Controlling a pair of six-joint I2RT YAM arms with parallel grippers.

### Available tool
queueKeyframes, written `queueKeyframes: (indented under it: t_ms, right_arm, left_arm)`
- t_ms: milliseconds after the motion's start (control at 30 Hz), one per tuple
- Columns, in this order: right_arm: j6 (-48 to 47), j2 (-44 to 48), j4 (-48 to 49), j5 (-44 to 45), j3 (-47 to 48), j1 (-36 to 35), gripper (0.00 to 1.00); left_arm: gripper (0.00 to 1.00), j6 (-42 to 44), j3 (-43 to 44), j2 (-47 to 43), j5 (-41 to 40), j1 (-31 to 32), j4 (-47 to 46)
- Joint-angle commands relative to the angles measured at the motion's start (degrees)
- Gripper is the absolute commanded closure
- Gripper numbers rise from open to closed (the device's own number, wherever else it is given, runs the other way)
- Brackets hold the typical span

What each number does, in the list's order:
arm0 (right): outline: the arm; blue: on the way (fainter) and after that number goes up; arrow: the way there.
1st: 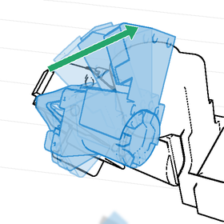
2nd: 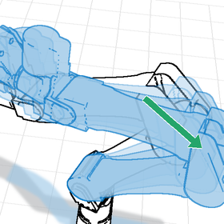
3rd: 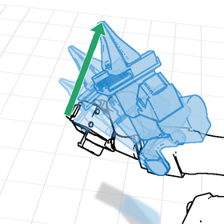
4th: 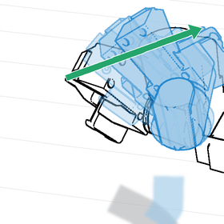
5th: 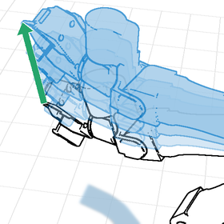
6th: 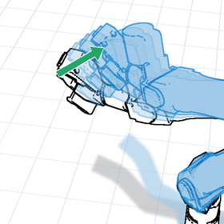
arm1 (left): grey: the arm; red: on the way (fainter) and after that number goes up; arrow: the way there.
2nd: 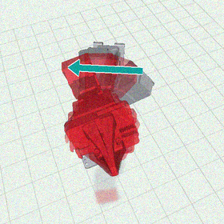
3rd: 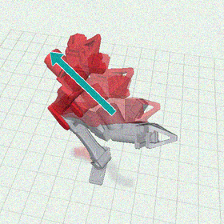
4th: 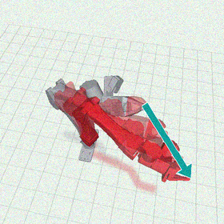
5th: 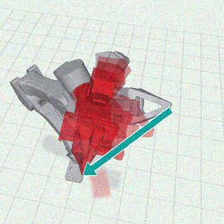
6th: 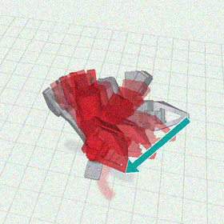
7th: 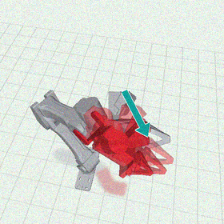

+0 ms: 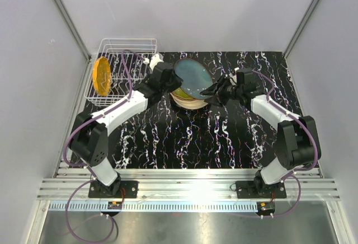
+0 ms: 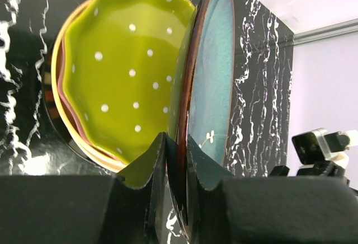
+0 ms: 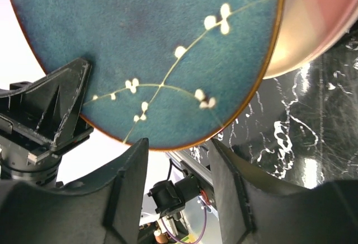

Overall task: Load the plates into the dish rack
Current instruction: Pass the plate from the right arm to the left

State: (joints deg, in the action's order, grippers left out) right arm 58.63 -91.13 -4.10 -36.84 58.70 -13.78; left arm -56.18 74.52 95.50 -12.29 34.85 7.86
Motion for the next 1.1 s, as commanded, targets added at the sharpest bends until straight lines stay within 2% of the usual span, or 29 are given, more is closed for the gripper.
queueKeyframes:
  t_ms: [0,133,300,400,533,700,800,833,933,1067]
  right_arm:
    - [-0.89,0.87,3.66,-1.92,3.35,-0.02,0.44]
    - [-1.24,3.93,2.26,-1.57,3.0,-0.11,0.41]
    - [-2.47,7.02,-0.99,-0.78,3.97,-0.02,0.4]
    - [-3.52,8.86,-3.19,0.1,4.5,0.07,0.4]
    - [-5.71,11.67,-6.7,0.63,5.29,0.07,0.39]
    - [-9.41,14.75,-10.92,2.12,6.08,0.07,0.38]
    - [-12.13,16.42,-13.12,2.65,5.99,-0.02,0.38]
    - [-12.57,16.69,-13.3,2.65,5.73,-0.02,0.37]
    - [-14.33,17.21,-14.0,2.48,5.2,0.07,0.37]
    - [-16.0,17.22,-14.27,1.86,4.32,0.07,0.37]
  left_arm:
    - [1.0,3.97,7.38,-2.87,-2.21,-0.31,-8.75]
    - [1.0,6.35,9.94,-3.74,-2.12,-1.36,-8.03]
    - [1.0,9.51,7.66,-6.99,0.51,-2.5,-11.54]
    - [1.0,10.13,7.83,-8.66,2.18,-3.65,-11.02]
    - [1.0,15.21,8.27,-12.34,4.12,-5.75,-10.85]
    - [1.0,30.23,7.92,-20.95,2.72,-10.23,-8.04]
    - [1.0,41.3,5.21,-26.48,-0.88,-14.01,-6.89]
    - [1.0,48.29,4.15,-27.73,-3.06,-14.37,-7.33]
    - [1.0,61.75,-0.67,-31.69,-10.26,-15.07,-10.4]
    - [1.0,70.67,-3.59,-33.63,-12.06,-18.23,-11.45]
